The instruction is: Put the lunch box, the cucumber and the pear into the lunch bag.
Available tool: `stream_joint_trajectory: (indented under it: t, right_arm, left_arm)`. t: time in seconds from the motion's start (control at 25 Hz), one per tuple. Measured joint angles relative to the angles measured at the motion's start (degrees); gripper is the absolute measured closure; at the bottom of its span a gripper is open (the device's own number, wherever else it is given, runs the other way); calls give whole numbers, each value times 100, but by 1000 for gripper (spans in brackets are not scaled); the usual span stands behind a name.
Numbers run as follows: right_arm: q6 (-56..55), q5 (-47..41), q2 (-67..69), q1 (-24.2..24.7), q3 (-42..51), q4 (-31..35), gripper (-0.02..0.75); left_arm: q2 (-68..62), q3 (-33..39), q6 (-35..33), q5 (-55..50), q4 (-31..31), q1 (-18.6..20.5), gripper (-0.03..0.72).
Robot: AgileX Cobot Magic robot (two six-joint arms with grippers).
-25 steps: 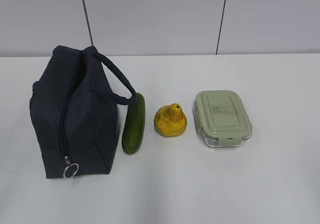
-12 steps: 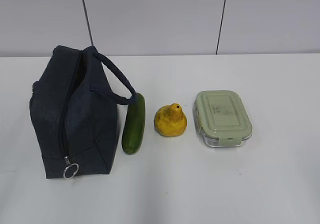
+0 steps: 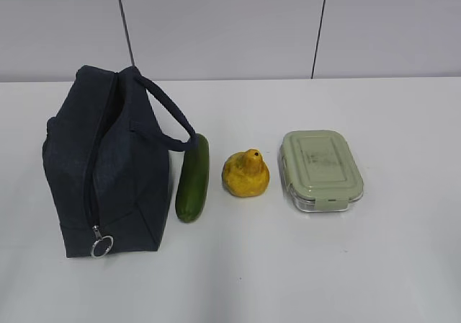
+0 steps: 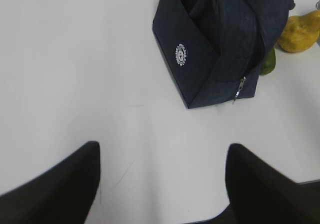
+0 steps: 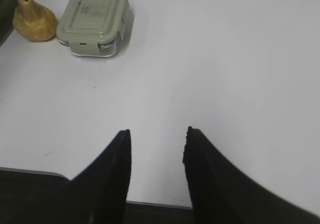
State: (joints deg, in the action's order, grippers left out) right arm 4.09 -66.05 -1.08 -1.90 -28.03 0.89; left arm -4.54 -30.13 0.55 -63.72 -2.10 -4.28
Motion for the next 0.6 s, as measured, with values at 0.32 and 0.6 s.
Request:
stream_joint_trajectory:
  t: [0.32, 0.6]
  right_arm:
    - [0, 0, 0, 0, 0, -436, 422]
    - [-36, 102, 985, 0, -110, -464, 422]
  left_arm:
    - [0, 0, 0, 0, 0, 0, 222]
    - [0, 0, 0, 0, 0, 0, 222]
